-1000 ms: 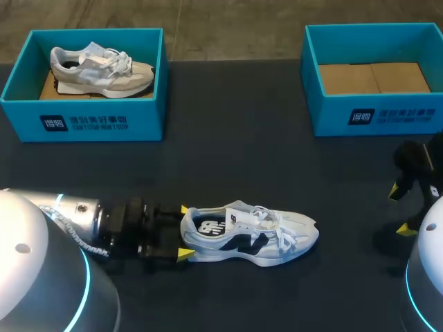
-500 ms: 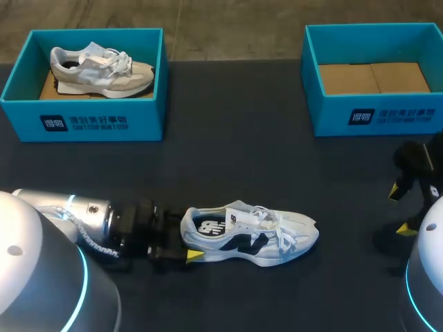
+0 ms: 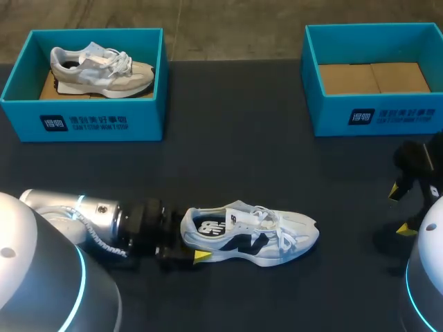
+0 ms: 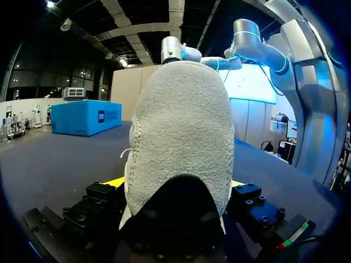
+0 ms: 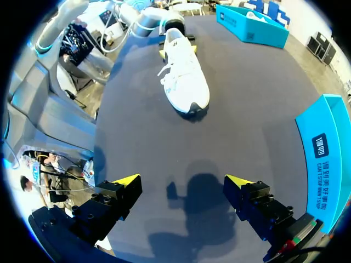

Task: Take the shoe out of the shoebox, open the shoe tongue, remove and reinsert the insole, then place the shoe into the shoebox

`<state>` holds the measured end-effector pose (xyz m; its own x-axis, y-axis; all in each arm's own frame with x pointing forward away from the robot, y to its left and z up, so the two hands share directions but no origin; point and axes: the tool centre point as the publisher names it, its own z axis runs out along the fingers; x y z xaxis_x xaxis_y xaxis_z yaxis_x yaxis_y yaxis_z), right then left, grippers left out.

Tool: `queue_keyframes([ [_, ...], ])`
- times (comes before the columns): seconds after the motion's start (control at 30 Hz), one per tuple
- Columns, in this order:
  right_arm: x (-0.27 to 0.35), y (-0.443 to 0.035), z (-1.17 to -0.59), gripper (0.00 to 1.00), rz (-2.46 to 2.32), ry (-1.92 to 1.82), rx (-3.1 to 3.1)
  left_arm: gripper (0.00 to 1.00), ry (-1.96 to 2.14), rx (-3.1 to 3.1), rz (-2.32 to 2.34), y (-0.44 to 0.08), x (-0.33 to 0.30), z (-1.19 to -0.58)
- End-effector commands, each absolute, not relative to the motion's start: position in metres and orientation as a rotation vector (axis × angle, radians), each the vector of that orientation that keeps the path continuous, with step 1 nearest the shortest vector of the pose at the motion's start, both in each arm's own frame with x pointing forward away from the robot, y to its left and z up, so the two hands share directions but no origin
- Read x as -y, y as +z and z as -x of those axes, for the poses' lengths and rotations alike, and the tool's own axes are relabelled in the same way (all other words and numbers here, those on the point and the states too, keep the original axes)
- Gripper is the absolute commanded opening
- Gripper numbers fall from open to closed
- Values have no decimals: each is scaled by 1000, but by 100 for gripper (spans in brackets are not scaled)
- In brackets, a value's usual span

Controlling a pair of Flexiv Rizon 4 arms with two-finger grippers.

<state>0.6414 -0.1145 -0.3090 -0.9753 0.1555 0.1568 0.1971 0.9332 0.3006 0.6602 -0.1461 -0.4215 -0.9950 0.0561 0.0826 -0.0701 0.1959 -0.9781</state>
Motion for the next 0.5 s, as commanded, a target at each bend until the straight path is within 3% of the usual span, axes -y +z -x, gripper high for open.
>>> queue_keyframes([
  [0.03,114,-309,-640,100,272,-477,2962,100,1935,2344,-17,-425,153,-659],
  [0.4,114,-309,-640,100,272,-477,2962,100,1950,2327,-7,-426,158,-658],
  [0.43,114,-309,-640,100,272,-477,2962,88,1953,2328,-12,-427,158,-658],
  [0.47,114,-309,-640,100,272,-477,2962,48,1953,2328,-14,-427,158,-659],
  [0.5,114,-309,-640,100,272,-477,2962,18,1954,2328,-17,-427,158,-659],
])
